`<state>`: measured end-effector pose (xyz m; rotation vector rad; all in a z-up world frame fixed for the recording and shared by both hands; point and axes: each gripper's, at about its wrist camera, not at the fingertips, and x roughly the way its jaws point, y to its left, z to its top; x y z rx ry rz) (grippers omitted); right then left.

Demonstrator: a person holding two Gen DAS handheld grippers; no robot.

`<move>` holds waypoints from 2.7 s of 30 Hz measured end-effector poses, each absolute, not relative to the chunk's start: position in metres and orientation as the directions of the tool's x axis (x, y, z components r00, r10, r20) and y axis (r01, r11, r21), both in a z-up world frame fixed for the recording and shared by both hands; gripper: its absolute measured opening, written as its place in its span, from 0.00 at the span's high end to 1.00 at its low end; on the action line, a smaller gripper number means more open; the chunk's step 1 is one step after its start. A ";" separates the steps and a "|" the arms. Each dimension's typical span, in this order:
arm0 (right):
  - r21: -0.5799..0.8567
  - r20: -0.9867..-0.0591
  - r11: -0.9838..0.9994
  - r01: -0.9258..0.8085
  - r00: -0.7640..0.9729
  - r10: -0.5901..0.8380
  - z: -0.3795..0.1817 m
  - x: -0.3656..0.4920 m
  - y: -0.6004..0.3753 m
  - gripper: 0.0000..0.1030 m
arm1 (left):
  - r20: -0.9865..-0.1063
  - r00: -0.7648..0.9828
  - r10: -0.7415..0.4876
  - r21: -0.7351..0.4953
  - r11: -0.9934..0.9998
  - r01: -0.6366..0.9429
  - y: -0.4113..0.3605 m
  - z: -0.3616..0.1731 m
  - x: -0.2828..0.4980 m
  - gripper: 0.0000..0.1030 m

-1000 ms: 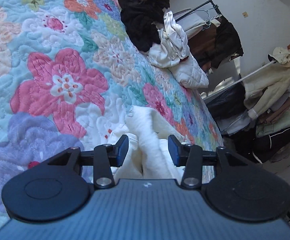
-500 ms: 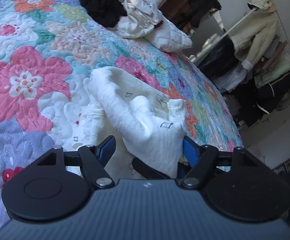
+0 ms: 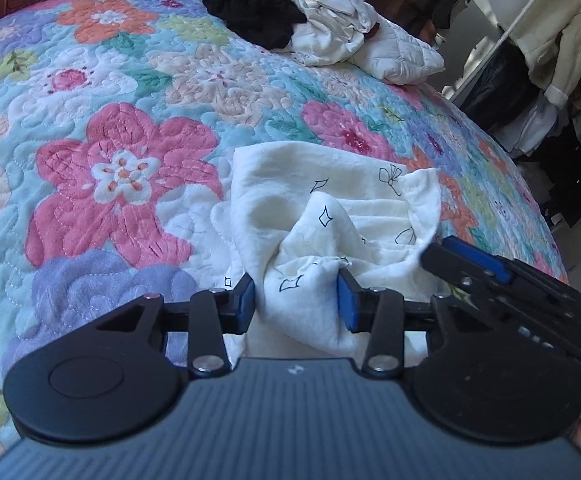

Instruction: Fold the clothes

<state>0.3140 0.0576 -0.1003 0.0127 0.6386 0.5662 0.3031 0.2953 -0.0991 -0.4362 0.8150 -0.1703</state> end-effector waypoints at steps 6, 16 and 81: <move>0.143 -0.603 0.850 -0.508 0.637 0.481 -0.119 0.316 0.075 0.59 | -0.580 0.743 -0.335 -0.467 0.883 0.034 0.297 -0.083 0.297 0.60; 0.102 -0.603 0.815 -0.571 0.616 0.507 -0.104 0.301 0.074 0.56 | -0.719 0.628 -0.299 -0.391 0.920 -0.008 0.279 -0.109 0.309 0.59; 0.187 -0.588 0.896 -0.403 0.685 0.431 -0.105 0.267 -0.039 0.63 | -0.621 0.644 -0.447 -0.454 0.875 0.169 0.199 -0.084 0.294 0.43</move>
